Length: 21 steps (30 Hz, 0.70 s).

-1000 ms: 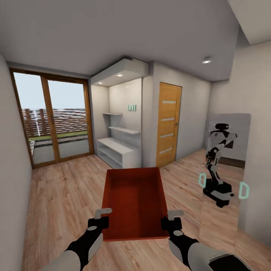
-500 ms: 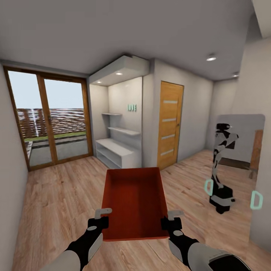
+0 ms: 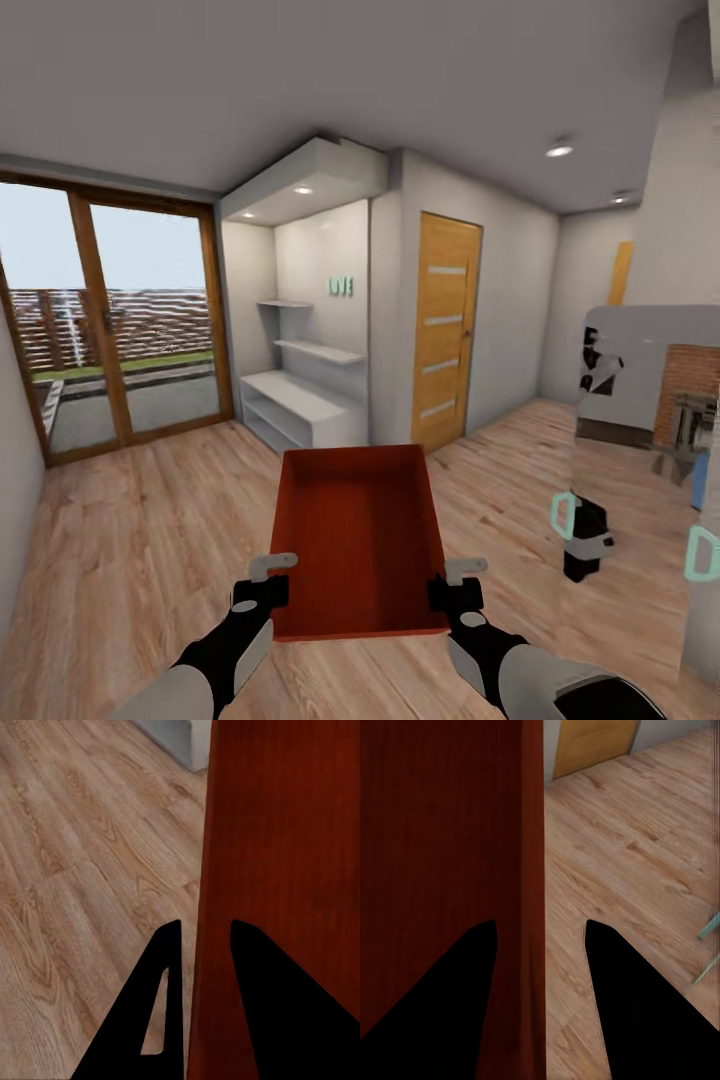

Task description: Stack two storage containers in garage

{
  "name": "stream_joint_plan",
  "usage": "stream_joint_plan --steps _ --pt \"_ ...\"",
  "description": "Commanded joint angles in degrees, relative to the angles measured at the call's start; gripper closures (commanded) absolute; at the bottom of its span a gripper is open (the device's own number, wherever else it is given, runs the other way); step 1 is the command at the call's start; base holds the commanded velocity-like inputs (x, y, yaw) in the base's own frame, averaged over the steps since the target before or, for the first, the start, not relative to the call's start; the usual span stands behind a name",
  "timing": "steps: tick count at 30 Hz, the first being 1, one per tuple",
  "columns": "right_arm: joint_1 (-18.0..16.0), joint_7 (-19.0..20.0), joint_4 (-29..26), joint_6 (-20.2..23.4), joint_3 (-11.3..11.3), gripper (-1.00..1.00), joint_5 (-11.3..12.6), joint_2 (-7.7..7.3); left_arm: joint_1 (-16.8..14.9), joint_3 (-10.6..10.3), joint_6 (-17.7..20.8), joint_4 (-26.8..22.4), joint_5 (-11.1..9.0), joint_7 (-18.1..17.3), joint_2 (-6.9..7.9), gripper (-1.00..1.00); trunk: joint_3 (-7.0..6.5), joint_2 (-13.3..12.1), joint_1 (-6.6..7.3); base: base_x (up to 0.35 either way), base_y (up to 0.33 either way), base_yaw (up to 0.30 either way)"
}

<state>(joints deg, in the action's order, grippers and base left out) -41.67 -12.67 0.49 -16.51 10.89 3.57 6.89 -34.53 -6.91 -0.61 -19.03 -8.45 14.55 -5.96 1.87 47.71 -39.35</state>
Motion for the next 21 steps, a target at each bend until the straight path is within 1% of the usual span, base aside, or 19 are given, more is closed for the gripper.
stream_joint_plan --steps 1,7,11,15,21 --pt "-0.1 1.4 -0.1 -5.8 -2.7 1.00 -1.2 0.04 0.0 0.6 0.0 0.0 -0.4 1.5 2.89 1.00 0.10 0.1 -0.05 0.322 0.000 -0.258" --pt "-0.1 1.4 -0.1 -5.8 -2.7 1.00 -1.2 0.03 0.0 0.6 0.0 0.0 -0.4 1.5 2.89 1.00 0.10 0.1 -0.05 0.322 0.006 -0.271" --pt "-0.1 1.4 -0.1 -5.8 -2.7 1.00 -1.2 0.01 0.0 0.6 0.0 0.0 -0.4 1.1 2.89 1.00 0.10 0.1 -0.05 0.322 0.064 -0.276" --pt "-0.1 1.4 -0.1 -5.8 -2.7 1.00 -1.2 -0.02 0.0 0.6 0.0 0.0 -0.5 0.9 2.89 1.00 0.10 0.1 -0.05 0.322 0.108 -0.276" --pt "-0.1 1.4 -0.1 -5.8 -2.7 1.00 -1.2 -0.03 0.0 0.6 0.0 0.0 -0.5 0.8 2.89 1.00 0.10 0.1 -0.05 0.317 0.169 -0.276"
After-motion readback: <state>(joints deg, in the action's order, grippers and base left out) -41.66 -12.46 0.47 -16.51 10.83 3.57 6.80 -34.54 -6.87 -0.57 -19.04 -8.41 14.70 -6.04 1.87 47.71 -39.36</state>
